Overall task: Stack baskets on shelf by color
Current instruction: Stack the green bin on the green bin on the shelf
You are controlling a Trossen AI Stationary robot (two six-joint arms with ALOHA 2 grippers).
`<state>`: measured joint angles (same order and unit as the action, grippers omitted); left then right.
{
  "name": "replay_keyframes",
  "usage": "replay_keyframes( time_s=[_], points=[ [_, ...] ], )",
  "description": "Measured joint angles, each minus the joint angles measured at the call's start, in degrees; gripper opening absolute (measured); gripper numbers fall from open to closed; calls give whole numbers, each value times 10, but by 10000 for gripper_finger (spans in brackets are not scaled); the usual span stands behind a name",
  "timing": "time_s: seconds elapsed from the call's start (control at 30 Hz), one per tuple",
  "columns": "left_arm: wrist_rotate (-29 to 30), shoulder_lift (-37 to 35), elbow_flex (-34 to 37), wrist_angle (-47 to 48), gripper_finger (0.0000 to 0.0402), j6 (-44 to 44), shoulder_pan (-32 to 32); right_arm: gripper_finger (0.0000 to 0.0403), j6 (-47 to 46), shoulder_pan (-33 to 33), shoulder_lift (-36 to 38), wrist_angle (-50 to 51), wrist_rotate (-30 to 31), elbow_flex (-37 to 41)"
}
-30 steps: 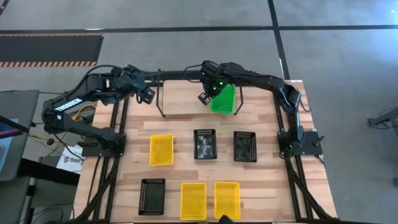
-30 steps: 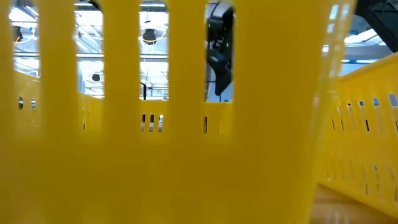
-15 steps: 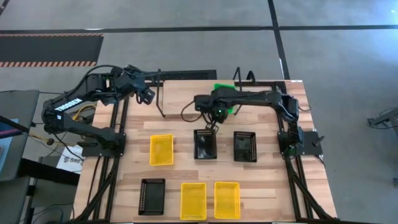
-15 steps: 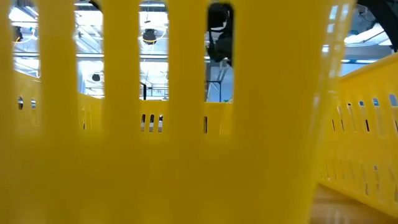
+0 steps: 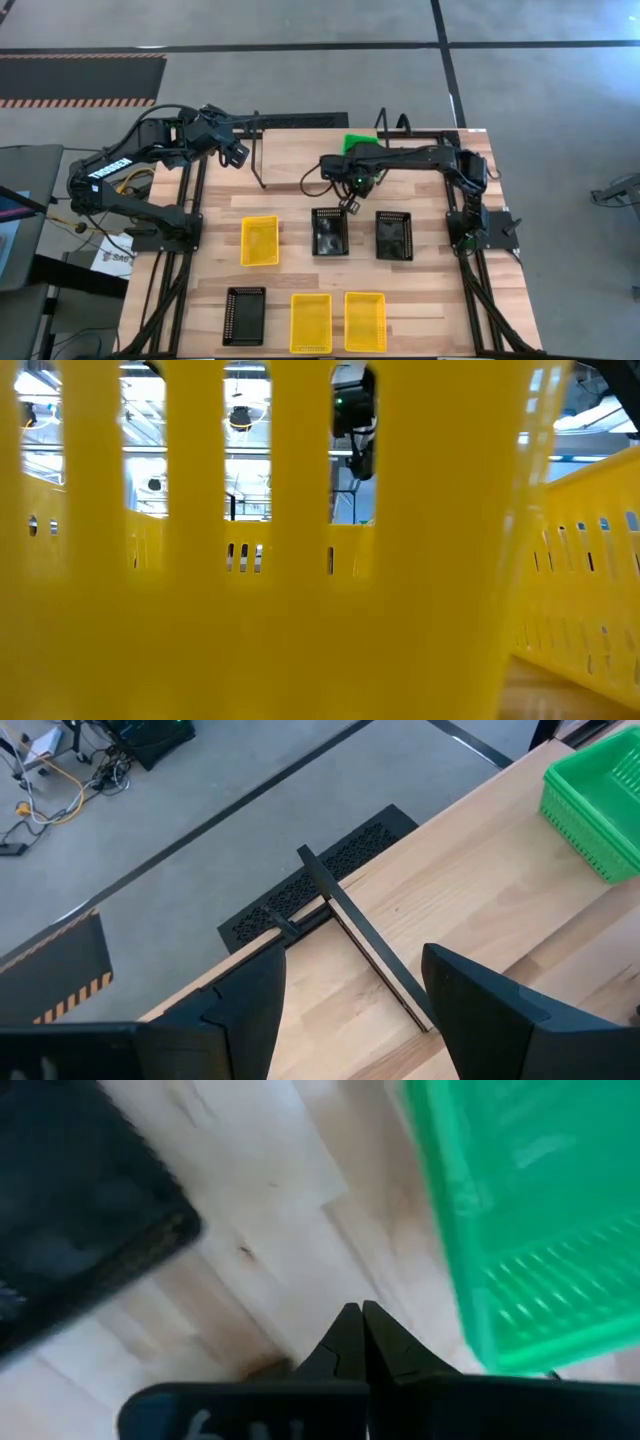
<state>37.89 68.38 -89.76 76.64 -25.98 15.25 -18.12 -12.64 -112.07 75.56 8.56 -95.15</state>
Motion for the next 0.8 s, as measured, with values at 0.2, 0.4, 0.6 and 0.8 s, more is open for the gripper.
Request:
replay_keyframes(
  time_s=[0.2, 0.4, 0.6, 0.8],
  points=[
    [0, 0, 0, 0, 224, 0, 0, 0, 33, -14, 0, 4, 39, 9],
    [-3, 0, 0, 0, 224, -1, 0, 0, 86, -35, 3, 7, 61, 9],
    [-5, 0, 0, 0, 224, -7, 0, 0, 111, -58, 8, 5, 68, 9],
    [-5, 0, 0, 0, 224, -8, 0, 0, 77, -45, 41, 4, 54, 7]
  ],
)
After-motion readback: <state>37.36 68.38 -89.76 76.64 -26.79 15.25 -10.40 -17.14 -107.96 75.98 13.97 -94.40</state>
